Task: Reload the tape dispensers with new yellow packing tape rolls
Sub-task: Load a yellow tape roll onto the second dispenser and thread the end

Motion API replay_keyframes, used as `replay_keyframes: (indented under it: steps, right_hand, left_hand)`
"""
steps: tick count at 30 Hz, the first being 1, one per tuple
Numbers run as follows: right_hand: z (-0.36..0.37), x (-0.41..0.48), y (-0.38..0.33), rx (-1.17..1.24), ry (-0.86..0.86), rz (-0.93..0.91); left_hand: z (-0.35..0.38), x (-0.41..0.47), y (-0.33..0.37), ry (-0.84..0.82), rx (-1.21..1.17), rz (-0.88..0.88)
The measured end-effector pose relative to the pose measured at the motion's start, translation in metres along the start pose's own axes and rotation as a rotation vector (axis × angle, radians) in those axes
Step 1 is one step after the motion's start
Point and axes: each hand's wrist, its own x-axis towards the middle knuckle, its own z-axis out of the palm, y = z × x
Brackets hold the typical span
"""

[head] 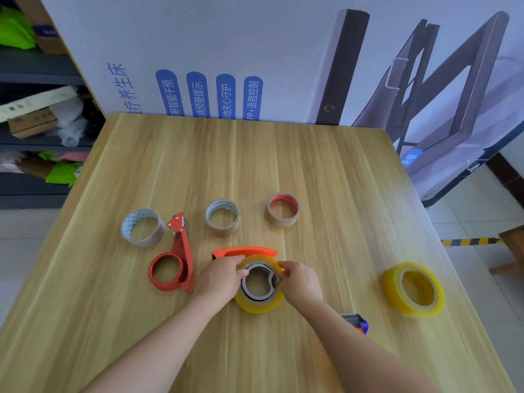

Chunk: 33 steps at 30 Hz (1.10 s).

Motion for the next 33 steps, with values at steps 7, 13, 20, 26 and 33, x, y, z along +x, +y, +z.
replay_keyframes:
  steps: [7,13,20,26,33]
  right_hand:
    - [0.01,-0.007,-0.015,-0.252,0.08,-0.265]
    - [0.016,-0.003,-0.032,-0.39,0.14,-0.484]
    - [0.029,-0.008,-0.036,-0.619,-0.123,-0.567]
    - [0.035,-0.01,-0.037,-0.449,-0.1,-0.434]
    - [0.006,-0.009,-0.069,0.408,-0.187,-0.215]
  left_hand:
    - [0.007,-0.018,-0.001,0.135,0.036,0.077]
    - [0.011,-0.027,-0.008,0.206,-0.014,0.059]
    - [0.001,-0.021,-0.022,0.239,-0.112,-0.048]
    - [-0.006,-0.02,-0.017,0.242,-0.197,-0.049]
    - [-0.036,-0.02,-0.01,0.527,-0.491,0.019]
